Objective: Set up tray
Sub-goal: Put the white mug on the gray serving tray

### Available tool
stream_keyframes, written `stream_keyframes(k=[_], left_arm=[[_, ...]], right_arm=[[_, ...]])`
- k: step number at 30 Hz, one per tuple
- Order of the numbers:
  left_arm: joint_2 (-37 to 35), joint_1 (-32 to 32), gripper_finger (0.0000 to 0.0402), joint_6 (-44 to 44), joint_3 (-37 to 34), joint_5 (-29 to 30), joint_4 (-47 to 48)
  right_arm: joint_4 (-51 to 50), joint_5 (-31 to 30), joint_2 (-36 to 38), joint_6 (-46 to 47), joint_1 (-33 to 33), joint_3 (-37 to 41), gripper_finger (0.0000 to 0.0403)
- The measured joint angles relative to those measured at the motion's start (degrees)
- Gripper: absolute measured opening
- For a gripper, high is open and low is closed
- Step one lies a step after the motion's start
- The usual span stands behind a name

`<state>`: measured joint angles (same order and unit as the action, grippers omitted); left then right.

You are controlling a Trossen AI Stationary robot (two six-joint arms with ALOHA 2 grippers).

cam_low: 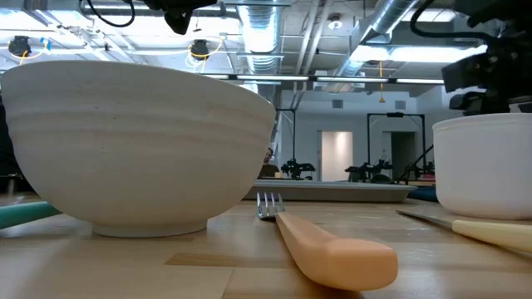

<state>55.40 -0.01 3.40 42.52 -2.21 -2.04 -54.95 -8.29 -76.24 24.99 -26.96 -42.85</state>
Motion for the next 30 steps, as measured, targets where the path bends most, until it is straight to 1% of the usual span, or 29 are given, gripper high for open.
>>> stream_keyframes(k=[4,7,11,17,20,25,30], left_arm=[[0.0,0.0,0.0000,0.0,0.0,0.0,0.0],[0.0,0.0,0.0000,-0.1,0.0,0.0,0.0],[0.0,0.0,0.0000,-0.4,0.0,0.0,0.0],[0.0,0.0,0.0000,-0.4,0.0,0.0,0.0],[0.0,0.0,0.0000,-0.4,0.0,0.0,0.0],[0.0,0.0,0.0000,-0.4,0.0,0.0,0.0],[0.0,0.0,0.0000,-0.4,0.0,0.0,0.0]], right_arm=[[0.0,0.4,0.3,0.0,0.1,0.0,0.0210],[0.0,0.9,0.3,0.0,0.1,0.0,0.0192],[0.0,1.0,0.3,0.0,0.1,0.0,0.0148],[0.0,4.2,0.3,0.0,0.1,0.0,0.0069],[0.0,5.0,0.3,0.0,0.1,0.0,0.0043],[0.1,5.3,0.3,0.0,0.1,0.0,0.0042],[0.0,5.5,0.2,0.0,0.1,0.0,0.0063]])
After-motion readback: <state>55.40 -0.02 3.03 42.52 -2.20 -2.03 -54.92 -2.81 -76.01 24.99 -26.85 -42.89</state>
